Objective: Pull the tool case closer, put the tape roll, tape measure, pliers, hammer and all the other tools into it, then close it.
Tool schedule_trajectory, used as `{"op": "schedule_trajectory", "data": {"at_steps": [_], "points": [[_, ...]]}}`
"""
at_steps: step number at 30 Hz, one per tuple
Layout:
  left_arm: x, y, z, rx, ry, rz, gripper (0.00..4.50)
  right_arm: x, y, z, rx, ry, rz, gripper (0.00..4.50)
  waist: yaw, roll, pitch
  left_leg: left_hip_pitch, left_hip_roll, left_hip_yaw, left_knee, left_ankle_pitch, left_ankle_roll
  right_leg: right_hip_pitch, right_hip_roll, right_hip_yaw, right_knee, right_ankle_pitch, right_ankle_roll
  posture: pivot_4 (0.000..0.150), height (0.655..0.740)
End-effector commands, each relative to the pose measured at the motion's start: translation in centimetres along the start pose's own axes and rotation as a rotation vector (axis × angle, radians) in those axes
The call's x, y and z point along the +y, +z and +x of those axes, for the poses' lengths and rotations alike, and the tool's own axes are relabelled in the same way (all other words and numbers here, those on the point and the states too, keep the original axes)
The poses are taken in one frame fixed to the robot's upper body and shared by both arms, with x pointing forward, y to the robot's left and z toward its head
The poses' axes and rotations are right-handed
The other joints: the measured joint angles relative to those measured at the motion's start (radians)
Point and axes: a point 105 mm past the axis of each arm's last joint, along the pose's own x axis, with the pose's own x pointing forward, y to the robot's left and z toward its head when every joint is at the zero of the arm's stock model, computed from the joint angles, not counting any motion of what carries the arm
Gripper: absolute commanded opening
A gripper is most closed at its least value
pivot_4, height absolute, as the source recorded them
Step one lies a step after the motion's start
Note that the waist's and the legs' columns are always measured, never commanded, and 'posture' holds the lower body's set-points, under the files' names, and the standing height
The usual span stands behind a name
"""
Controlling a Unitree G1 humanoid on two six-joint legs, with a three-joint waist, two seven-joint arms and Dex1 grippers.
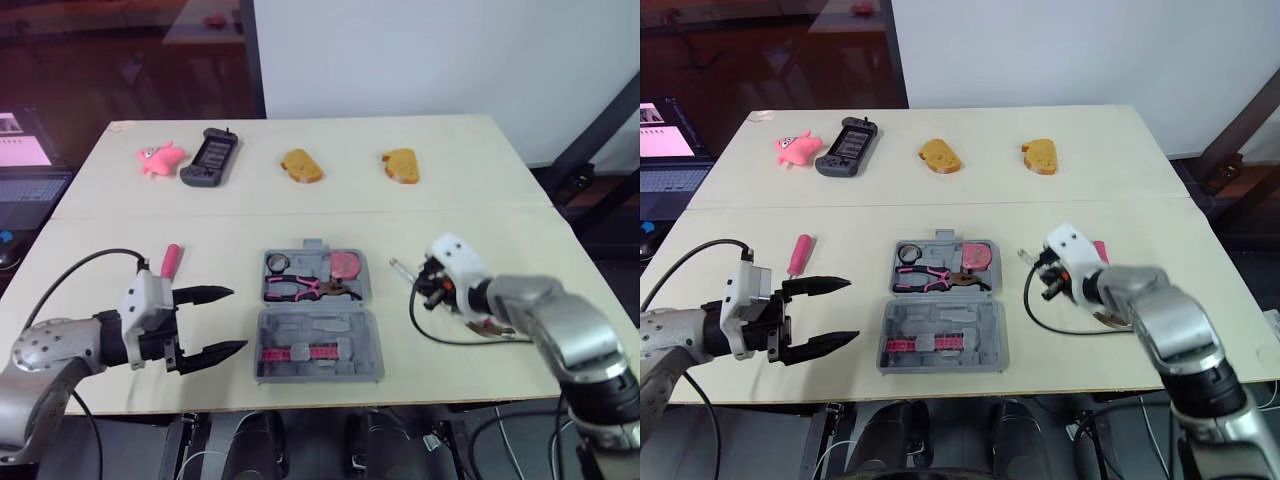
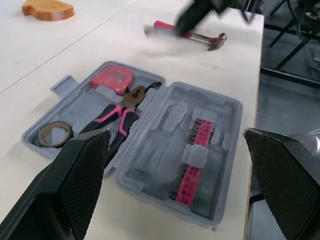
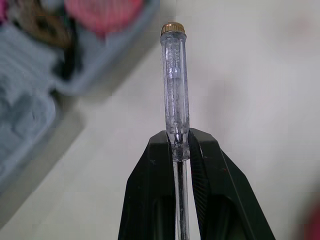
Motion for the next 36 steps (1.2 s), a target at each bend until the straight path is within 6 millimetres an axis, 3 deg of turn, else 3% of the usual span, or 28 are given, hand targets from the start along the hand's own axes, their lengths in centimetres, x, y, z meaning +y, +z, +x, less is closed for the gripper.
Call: {"op": "schedule_trajectory", "data": {"at_steps": [1,4,7,12,26,36], "points": [[0.6,0.5,-1.1,0.001,0.04,0.043,4.5,2.5,3.2,0.0,-0.003,0.137,-0.206,0.03,0.0,0.0,0.0,0.0,0.0,0.0,0.0,0.0,0.0,0.0,0.0,0.0,0.0,0.0,0.0,0.15,0.7188],[0.9,-0.1,-2.2,0.009,0.071,0.024,4.5,5.1,5.7,0.6,0.038,0.275,-0.371,0.03,-0.003,0.001,0.0,0.0,0.0,0.0,0.0,0.0,0.0,-0.001,0.0,0.0,0.0,0.0,0.0,0.15,0.7188],[1.0,-0.5,-3.0,0.027,0.091,0.015,4.5,7.1,6.3,0.4,0.166,0.449,-0.408,0.03,-0.003,0.001,0.0,-0.001,0.0,0.001,0.0,0.0,0.0,-0.001,-0.001,0.0,0.0,0.0,0.0,0.15,0.7188],[0.3,-1.0,-3.9,0.048,0.124,0.009,4.5,8.9,7.6,1.4,0.28,0.503,-0.471,0.03,-0.002,0.0,0.0,-0.002,0.0,0.001,0.001,0.0,0.001,-0.003,-0.003,-0.001,0.0,0.0,-0.001,0.15,0.7188],[-1.7,-1.5,-4.1,0.049,0.178,-0.029,4.5,13.2,6.4,7.0,0.361,0.519,-0.558,0.03,-0.001,0.0,0.0,-0.006,0.0,0.0,0.004,0.0,0.0,-0.005,-0.003,-0.003,0.002,0.001,-0.001,0.15,0.7188],[-2.1,-1.4,-3.8,0.036,0.189,-0.042,4.5,14.3,6.2,8.5,0.358,0.485,-0.512,0.03,-0.002,0.0,0.0,-0.007,0.0,0.0,0.004,0.0,0.0,-0.005,-0.002,-0.004,0.002,0.001,-0.001,0.15,0.7188]]}}
